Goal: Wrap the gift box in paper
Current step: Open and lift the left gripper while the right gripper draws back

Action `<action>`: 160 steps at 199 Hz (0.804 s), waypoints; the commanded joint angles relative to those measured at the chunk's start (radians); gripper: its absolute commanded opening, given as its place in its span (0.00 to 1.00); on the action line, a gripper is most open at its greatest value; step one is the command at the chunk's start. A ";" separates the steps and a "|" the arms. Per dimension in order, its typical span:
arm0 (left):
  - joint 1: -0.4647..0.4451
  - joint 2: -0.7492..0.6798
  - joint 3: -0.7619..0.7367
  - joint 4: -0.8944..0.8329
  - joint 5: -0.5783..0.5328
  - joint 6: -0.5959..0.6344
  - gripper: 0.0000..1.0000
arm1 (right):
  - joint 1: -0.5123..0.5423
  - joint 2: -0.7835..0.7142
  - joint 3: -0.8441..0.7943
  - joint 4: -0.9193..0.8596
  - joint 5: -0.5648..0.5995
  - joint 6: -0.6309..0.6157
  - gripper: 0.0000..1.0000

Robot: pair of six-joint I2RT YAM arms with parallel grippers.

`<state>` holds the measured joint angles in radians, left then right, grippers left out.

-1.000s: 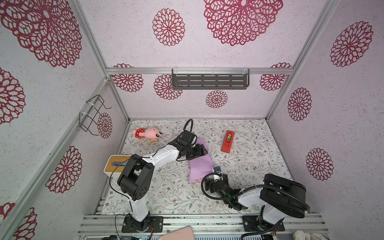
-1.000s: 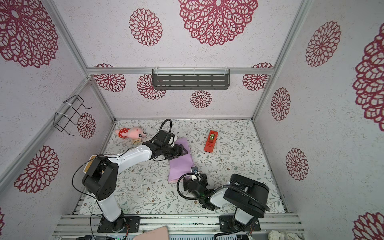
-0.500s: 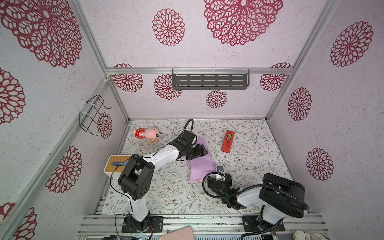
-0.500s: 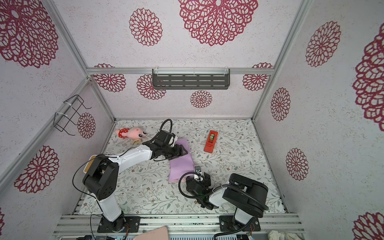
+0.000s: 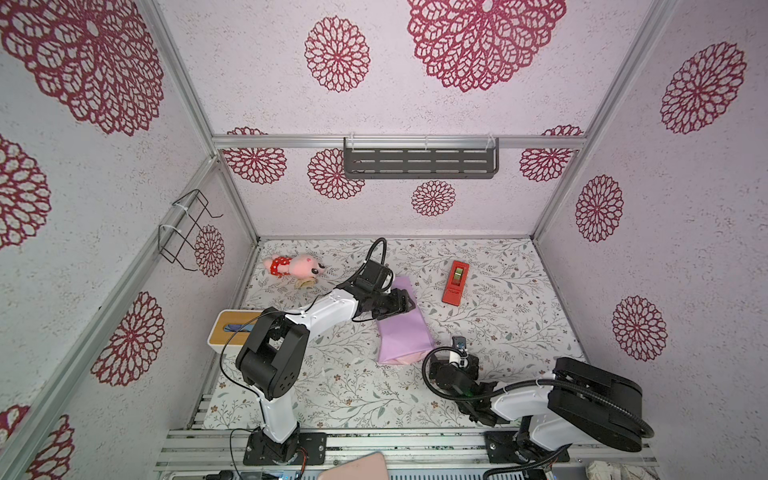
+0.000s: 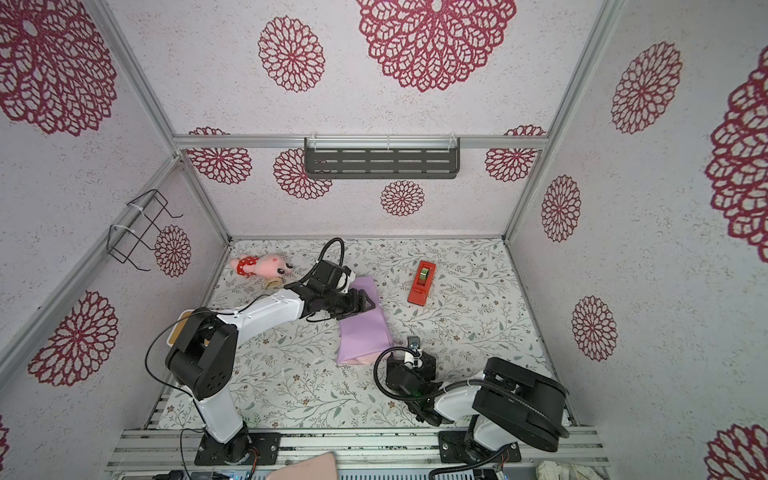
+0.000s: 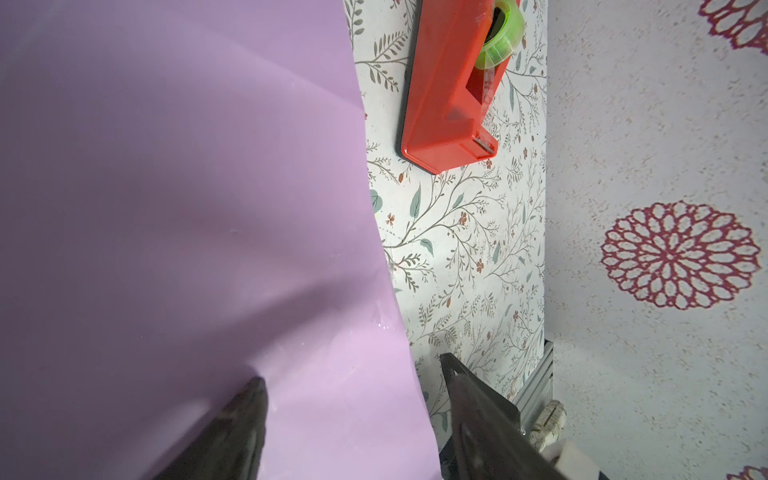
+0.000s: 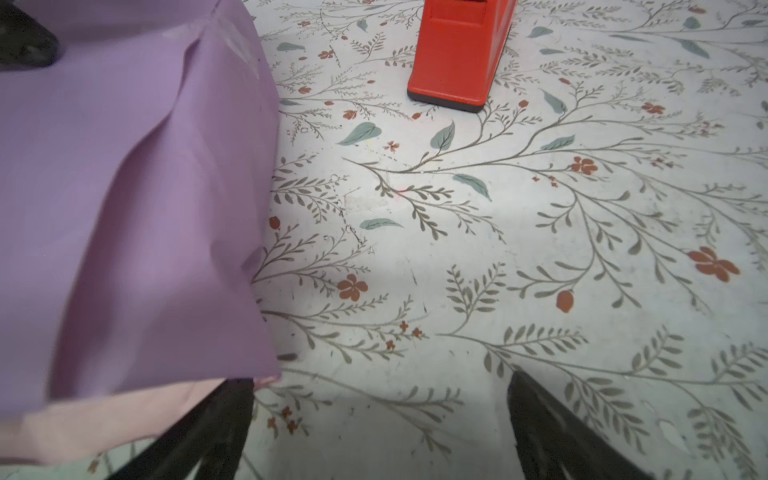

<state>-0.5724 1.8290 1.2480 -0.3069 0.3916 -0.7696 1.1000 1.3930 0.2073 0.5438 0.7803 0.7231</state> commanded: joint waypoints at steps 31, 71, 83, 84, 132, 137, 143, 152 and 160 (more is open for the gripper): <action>0.015 0.031 0.034 -0.051 -0.024 0.026 0.77 | -0.143 -0.427 -0.030 -0.247 -0.448 -0.160 0.98; 0.014 -0.073 0.083 -0.051 -0.040 0.029 0.89 | -0.263 -0.612 0.085 -0.442 -0.690 -0.229 0.98; 0.012 -0.145 0.046 -0.053 -0.086 0.043 0.92 | -0.288 -0.554 0.129 -0.424 -0.731 -0.240 0.98; 0.012 -0.151 0.042 -0.053 -0.090 0.043 0.92 | -0.291 -0.545 0.133 -0.423 -0.732 -0.240 0.98; 0.010 -0.469 -0.352 -0.074 -0.227 0.053 0.96 | -0.372 -0.223 0.267 -0.346 -0.817 -0.252 0.98; 0.007 -0.487 -0.386 -0.075 -0.222 0.050 0.96 | -0.376 -0.197 0.277 -0.343 -0.822 -0.258 0.99; 0.001 -0.507 -0.418 -0.079 -0.219 0.047 0.95 | -0.377 -0.170 0.283 -0.340 -0.826 -0.262 0.99; -0.020 -0.527 -0.458 -0.077 -0.220 0.050 0.95 | -0.379 -0.140 0.282 -0.329 -0.830 -0.262 0.98; -0.045 -0.536 -0.488 -0.067 -0.229 0.054 0.94 | -0.383 -0.121 0.279 -0.316 -0.832 -0.259 0.98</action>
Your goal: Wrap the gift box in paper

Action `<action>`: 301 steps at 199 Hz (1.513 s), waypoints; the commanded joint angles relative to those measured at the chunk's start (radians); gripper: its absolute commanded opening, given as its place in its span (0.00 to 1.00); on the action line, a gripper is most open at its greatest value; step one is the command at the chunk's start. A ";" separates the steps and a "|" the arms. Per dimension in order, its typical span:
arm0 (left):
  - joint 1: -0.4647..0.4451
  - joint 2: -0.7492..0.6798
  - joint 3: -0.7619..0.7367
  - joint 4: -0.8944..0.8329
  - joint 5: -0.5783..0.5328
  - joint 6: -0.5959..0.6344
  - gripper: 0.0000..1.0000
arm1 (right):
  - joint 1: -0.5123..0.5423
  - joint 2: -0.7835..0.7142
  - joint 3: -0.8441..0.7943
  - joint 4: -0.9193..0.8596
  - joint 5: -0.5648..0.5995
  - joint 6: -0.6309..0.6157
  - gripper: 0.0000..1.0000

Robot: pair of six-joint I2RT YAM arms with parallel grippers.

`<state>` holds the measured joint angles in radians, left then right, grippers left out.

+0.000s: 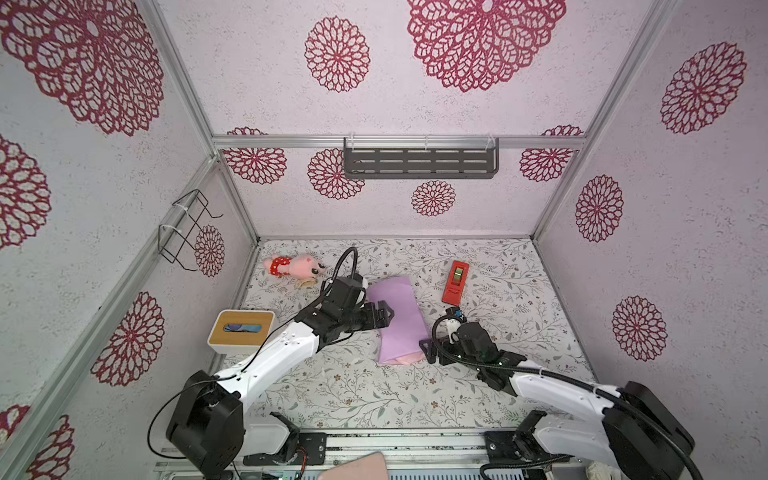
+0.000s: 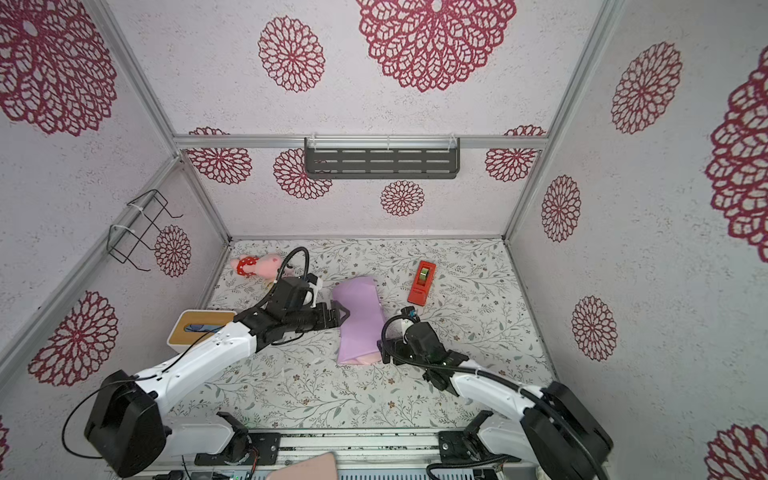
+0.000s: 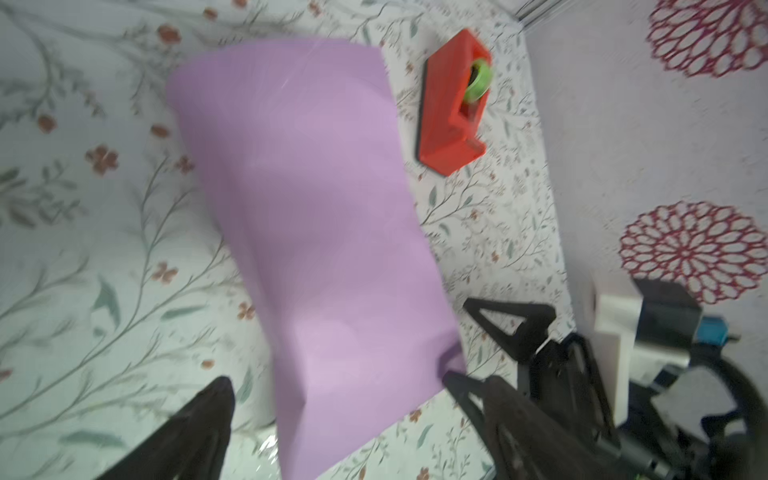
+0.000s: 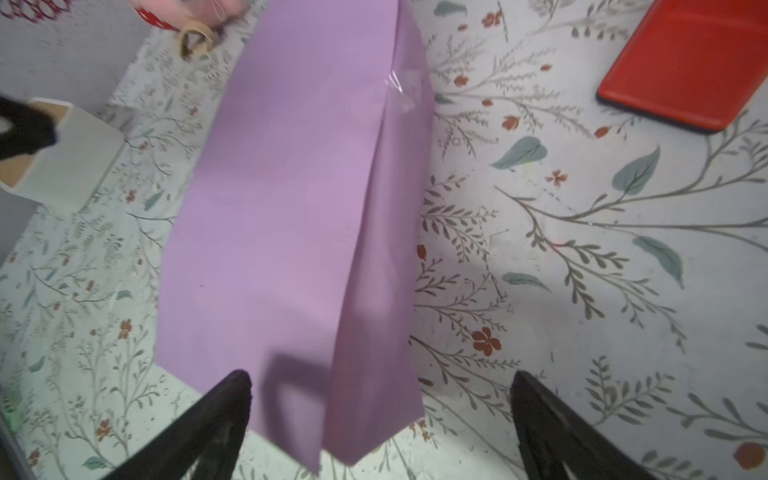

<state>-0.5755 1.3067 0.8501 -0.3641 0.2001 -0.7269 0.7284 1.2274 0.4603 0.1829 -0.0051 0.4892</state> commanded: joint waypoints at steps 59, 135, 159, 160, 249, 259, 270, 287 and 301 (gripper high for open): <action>-0.107 0.149 -0.089 0.057 -0.055 0.026 0.76 | -0.021 0.115 0.022 0.068 -0.005 -0.028 0.97; -0.132 0.255 -0.045 0.045 -0.159 0.019 0.55 | -0.030 0.179 0.069 0.043 0.005 -0.097 0.96; -0.148 0.274 -0.045 0.046 -0.194 0.010 0.52 | -0.030 0.175 0.090 0.006 -0.019 -0.142 0.95; -0.148 0.275 -0.045 0.047 -0.196 0.009 0.52 | -0.030 0.175 0.091 0.005 -0.021 -0.144 0.95; -0.172 0.284 -0.035 0.059 -0.214 -0.015 0.46 | -0.058 0.131 0.139 -0.116 -0.044 -0.228 0.87; -0.173 0.280 -0.036 0.063 -0.212 -0.020 0.47 | -0.061 0.153 0.145 -0.106 -0.045 -0.237 0.83; -0.173 0.279 -0.036 0.070 -0.204 -0.025 0.48 | -0.061 0.180 0.157 -0.091 -0.045 -0.241 0.79; -0.177 0.284 -0.033 0.079 -0.197 -0.033 0.50 | -0.061 0.221 0.170 -0.064 -0.057 -0.240 0.74; -0.184 0.291 -0.029 0.082 -0.197 -0.045 0.50 | -0.061 0.245 0.169 -0.030 -0.075 -0.234 0.68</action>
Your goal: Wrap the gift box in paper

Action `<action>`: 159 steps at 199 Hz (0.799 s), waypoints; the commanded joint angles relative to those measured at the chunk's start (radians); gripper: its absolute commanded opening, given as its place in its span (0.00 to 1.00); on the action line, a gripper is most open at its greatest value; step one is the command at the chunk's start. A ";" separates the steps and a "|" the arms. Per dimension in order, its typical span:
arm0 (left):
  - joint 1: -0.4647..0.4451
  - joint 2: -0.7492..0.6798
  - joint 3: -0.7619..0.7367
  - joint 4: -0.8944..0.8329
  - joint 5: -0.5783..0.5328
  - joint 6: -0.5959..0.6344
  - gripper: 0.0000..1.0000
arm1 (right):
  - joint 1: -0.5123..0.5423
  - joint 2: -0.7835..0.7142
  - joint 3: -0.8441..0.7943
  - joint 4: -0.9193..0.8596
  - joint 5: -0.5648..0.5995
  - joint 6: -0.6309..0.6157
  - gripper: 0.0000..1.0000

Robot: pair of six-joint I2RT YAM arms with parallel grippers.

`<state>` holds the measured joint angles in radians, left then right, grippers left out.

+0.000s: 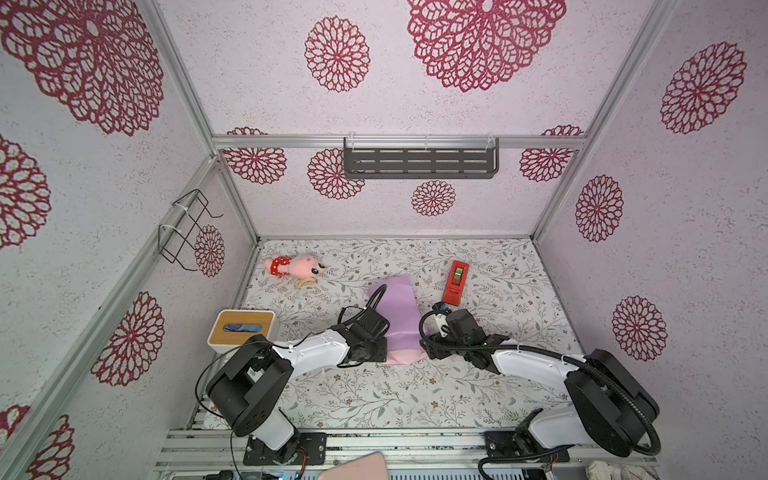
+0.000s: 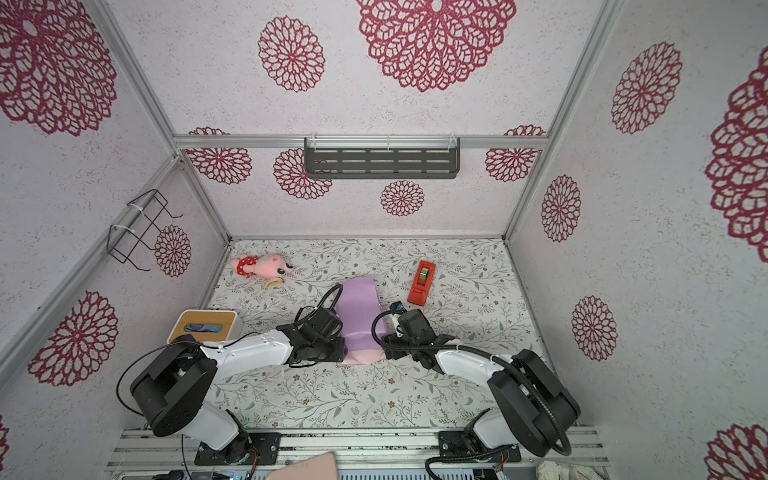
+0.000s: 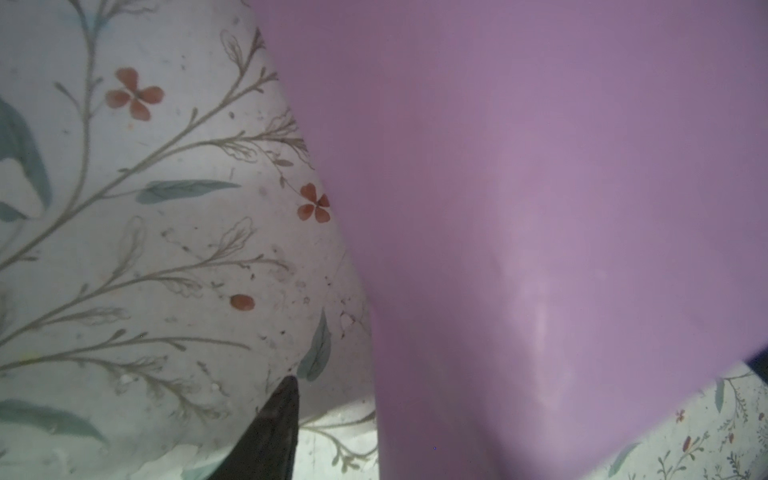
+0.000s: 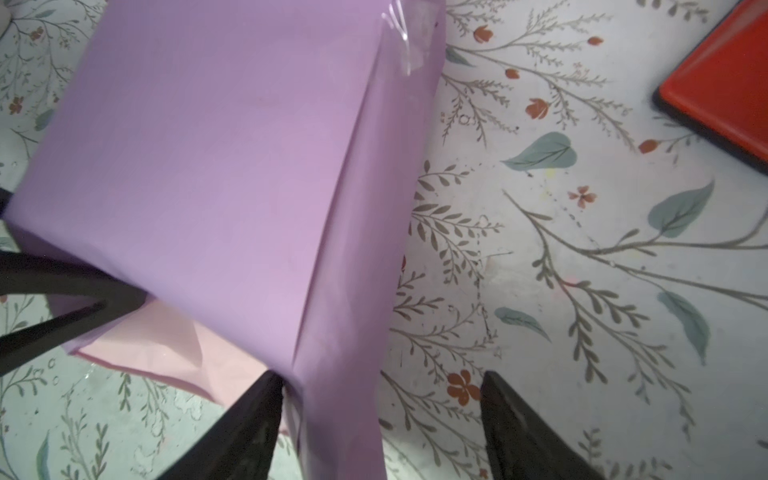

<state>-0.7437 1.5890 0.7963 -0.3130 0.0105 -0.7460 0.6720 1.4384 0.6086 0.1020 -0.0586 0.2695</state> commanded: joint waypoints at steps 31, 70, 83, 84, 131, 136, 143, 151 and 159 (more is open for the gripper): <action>-0.029 0.027 0.020 0.059 -0.037 -0.077 0.46 | -0.005 0.066 0.006 0.118 -0.027 0.005 0.52; -0.032 0.051 0.017 0.081 -0.084 -0.117 0.37 | -0.003 0.097 0.000 0.174 -0.032 0.030 0.39; -0.034 0.052 0.017 0.084 -0.095 -0.121 0.34 | -0.001 0.105 -0.001 0.188 -0.027 0.044 0.36; -0.033 0.052 0.017 0.084 -0.096 -0.121 0.34 | 0.000 0.106 -0.001 0.189 -0.027 0.045 0.36; -0.036 0.048 0.017 0.085 -0.101 -0.150 0.29 | 0.032 0.114 -0.001 0.165 0.074 0.105 0.27; -0.037 0.048 0.017 0.083 -0.102 -0.151 0.28 | 0.037 0.114 0.000 0.163 0.087 0.116 0.26; -0.037 0.048 0.017 0.081 -0.103 -0.151 0.26 | 0.043 0.114 0.003 0.149 0.109 0.132 0.24; -0.037 0.046 0.017 0.078 -0.106 -0.151 0.25 | 0.052 0.115 0.011 0.132 0.138 0.144 0.22; -0.037 0.044 0.017 0.076 -0.107 -0.151 0.24 | 0.066 0.117 0.023 0.103 0.178 0.154 0.21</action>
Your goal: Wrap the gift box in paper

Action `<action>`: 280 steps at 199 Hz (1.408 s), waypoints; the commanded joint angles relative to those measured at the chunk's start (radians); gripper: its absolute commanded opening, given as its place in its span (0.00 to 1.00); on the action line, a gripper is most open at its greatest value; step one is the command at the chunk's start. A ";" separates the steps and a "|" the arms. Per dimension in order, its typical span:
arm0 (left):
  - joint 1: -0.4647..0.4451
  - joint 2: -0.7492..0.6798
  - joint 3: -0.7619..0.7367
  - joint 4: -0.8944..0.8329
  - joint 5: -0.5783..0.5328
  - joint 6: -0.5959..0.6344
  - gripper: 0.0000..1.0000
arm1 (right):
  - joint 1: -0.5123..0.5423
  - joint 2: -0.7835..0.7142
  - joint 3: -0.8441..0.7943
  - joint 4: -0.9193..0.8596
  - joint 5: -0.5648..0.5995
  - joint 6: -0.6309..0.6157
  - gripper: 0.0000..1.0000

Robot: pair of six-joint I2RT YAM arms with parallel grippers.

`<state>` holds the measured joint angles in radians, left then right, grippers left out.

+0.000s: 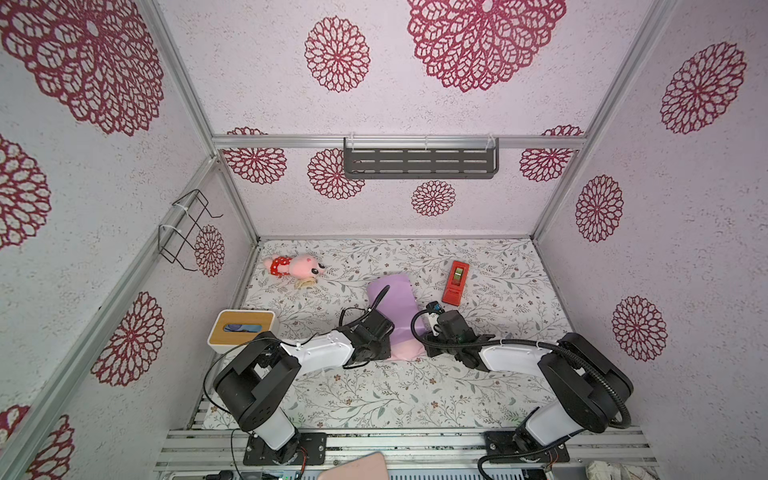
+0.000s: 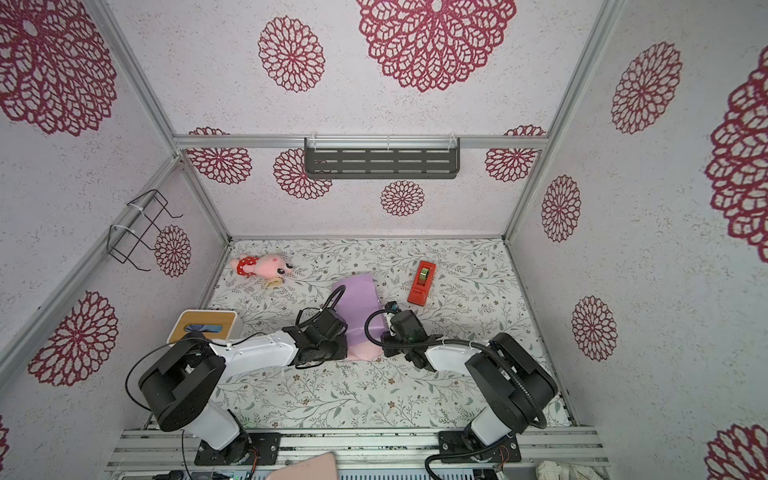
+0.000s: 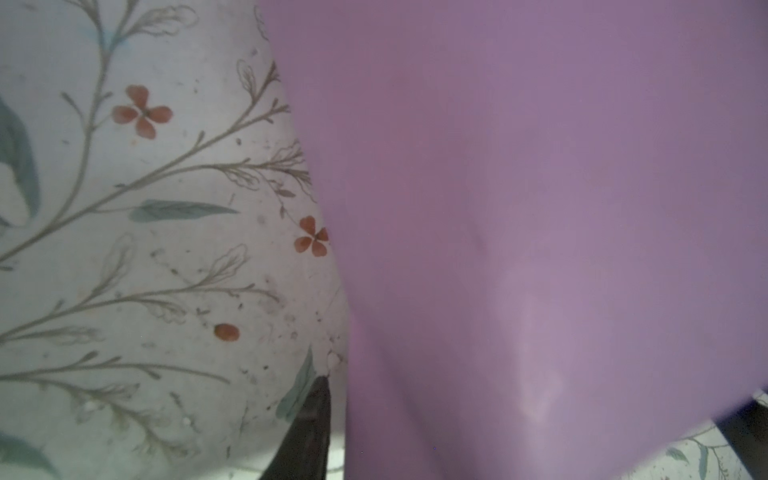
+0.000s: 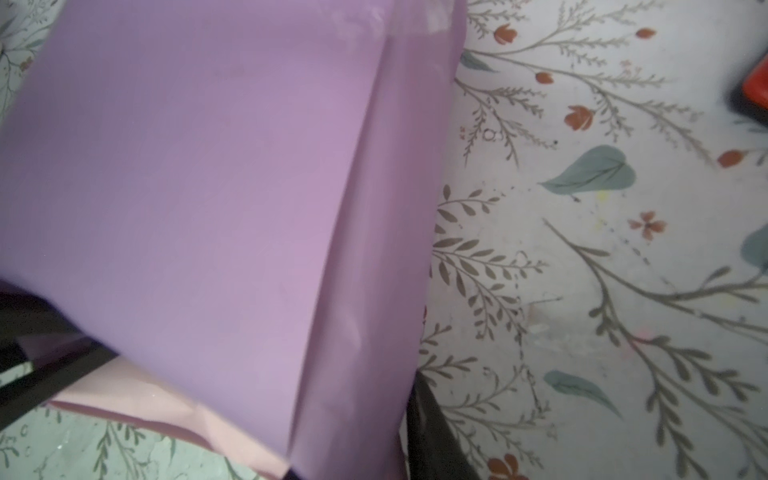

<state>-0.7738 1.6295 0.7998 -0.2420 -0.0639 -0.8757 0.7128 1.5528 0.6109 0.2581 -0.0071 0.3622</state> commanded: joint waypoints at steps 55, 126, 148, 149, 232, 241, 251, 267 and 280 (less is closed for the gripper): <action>-0.008 0.009 0.009 0.007 -0.026 -0.022 0.17 | 0.082 0.047 0.076 -0.168 0.318 0.063 0.22; -0.009 0.021 0.013 0.007 -0.029 -0.014 0.12 | 0.080 0.069 0.069 -0.101 0.246 0.058 0.23; -0.008 0.023 0.015 0.006 -0.034 -0.012 0.10 | 0.076 0.061 0.053 -0.064 0.206 0.090 0.20; -0.008 0.024 0.015 0.007 -0.033 -0.012 0.10 | 0.075 0.061 0.053 -0.064 0.205 0.092 0.20; -0.008 0.015 0.018 -0.015 -0.052 -0.006 0.00 | 0.085 0.075 0.035 -0.031 0.186 0.197 0.11; -0.006 0.011 0.019 -0.023 -0.057 -0.006 0.00 | 0.089 0.073 0.036 -0.038 0.188 0.204 0.11; -0.006 0.008 0.020 -0.032 -0.064 -0.007 0.00 | 0.093 0.070 0.036 -0.049 0.196 0.212 0.11; -0.006 -0.001 0.015 -0.036 -0.075 -0.011 0.00 | 0.093 0.057 0.028 -0.058 0.200 0.220 0.13; -0.007 -0.006 0.012 -0.033 -0.080 -0.012 0.00 | 0.093 0.040 0.020 -0.062 0.195 0.223 0.16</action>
<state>-0.7765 1.6451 0.8070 -0.2485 -0.1005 -0.8833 0.8017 1.6283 0.6563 0.2291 0.1806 0.5491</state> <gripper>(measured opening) 0.040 0.136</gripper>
